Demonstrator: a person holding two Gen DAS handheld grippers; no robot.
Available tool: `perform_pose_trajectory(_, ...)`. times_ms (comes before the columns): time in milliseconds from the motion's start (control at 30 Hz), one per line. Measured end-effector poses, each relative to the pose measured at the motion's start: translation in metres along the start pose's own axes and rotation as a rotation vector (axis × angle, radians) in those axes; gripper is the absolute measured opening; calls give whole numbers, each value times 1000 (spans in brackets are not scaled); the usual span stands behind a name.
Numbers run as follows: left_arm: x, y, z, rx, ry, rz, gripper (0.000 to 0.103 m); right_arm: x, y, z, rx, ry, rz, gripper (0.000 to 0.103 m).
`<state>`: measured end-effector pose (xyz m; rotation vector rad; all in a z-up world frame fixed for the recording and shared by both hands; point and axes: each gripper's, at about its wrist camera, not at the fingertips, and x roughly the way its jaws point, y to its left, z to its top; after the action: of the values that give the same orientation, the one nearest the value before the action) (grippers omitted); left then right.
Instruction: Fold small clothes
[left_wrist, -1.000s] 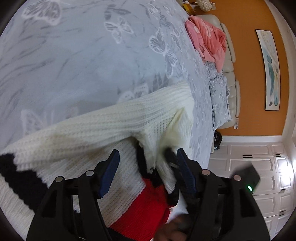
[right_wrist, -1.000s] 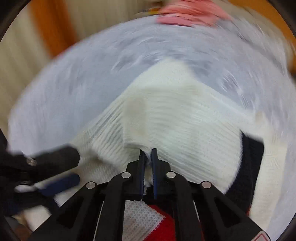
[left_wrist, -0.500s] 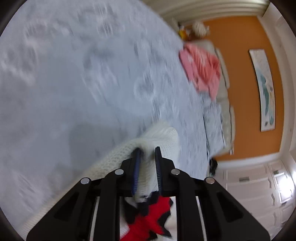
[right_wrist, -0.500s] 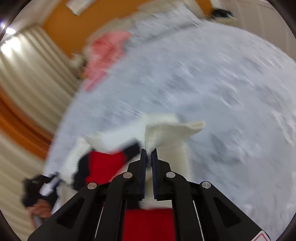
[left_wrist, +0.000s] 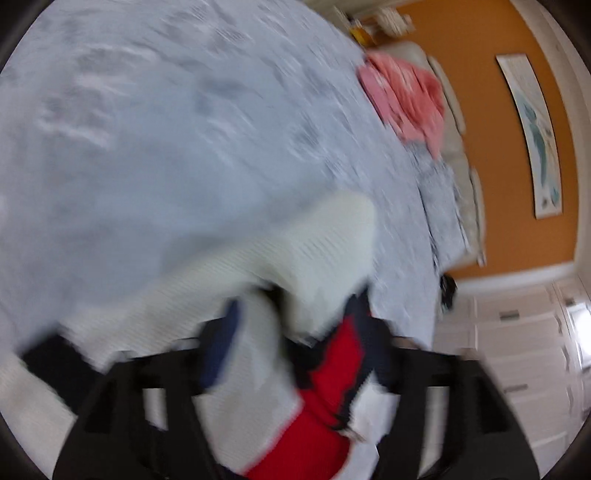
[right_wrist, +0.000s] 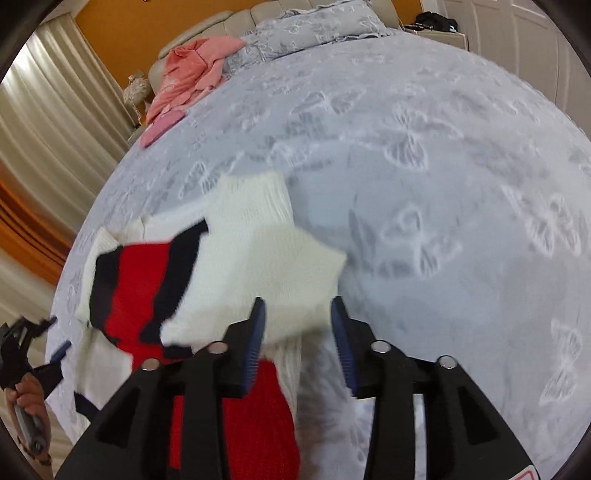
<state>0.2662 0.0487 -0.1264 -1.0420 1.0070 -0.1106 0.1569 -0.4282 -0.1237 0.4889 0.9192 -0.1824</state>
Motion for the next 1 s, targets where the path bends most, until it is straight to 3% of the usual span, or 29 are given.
perform_pose_trajectory(67, 30, -6, -2, -22, 65, -1, 76, 20, -4, 9, 29, 36, -10, 68)
perform_pose_trajectory(133, 50, 1, 0, -80, 64, 43, 75, 39, -10, 11, 68, 95, -15, 68)
perform_pose_trajectory(167, 57, 10, 5, -128, 40, 57, 57, 52, -13, 9, 93, 138, 5, 57)
perform_pose_trajectory(200, 58, 11, 9, -148, 18, 41, 26, 58, -13, 9, 109, 158, 45, 23)
perform_pose_trajectory(233, 55, 14, 13, -157, -7, 14, 12, 57, -8, 12, 131, 159, 113, 10)
perform_pose_trajectory(267, 44, 12, 20, -160, -47, -19, 10, 47, 0, 17, 117, 126, 103, 10)
perform_pose_trajectory(300, 33, 9, 26, -142, -84, -55, 10, 35, 12, 23, 81, 77, 104, 9)
perform_pose_trajectory(400, 0, -7, 40, -23, -173, -100, 9, -17, 59, 42, -41, -73, 249, 9)
perform_pose_trajectory(467, -6, -6, 42, 29, -203, -67, 10, -34, 77, 44, -109, -132, 310, 9)
perform_pose_trajectory(533, 6, 6, 37, 57, -198, 27, 10, -19, 79, 37, -161, -97, 243, 9)
perform_pose_trajectory(600, 26, 23, 33, 54, -103, 88, 11, 34, 60, 16, -201, 48, 18, 9)
perform_pose_trajectory(633, 35, 31, 31, 46, -47, 109, 11, 51, 51, 6, -207, 112, -37, 9)
perform_pose_trajectory(667, 36, 35, 25, 42, -21, 115, 12, 61, 41, -5, -196, 161, -46, 10)
perform_pose_trajectory(733, 25, 29, 18, 85, -42, 122, 25, 41, 38, -5, -172, 108, -43, 19)
perform_pose_trajectory(767, 17, 22, 13, 139, -58, 136, 39, 28, 40, -1, -165, 80, -72, 27)
perform_pose_trajectory(800, 9, 12, 10, 198, -76, 153, 44, 20, 44, 4, -168, 51, -78, 27)
perform_pose_trajectory(900, -3, -11, -1, 309, -88, 155, 51, 16, 63, 25, -212, 12, -57, 33)
perform_pose_trajectory(967, -6, -23, -6, 362, -78, 170, 53, 43, 74, 28, -278, 69, -72, 33)
perform_pose_trajectory(1000, -6, -29, -12, 407, -72, 176, 53, 62, 77, 28, -302, 114, -106, 24)
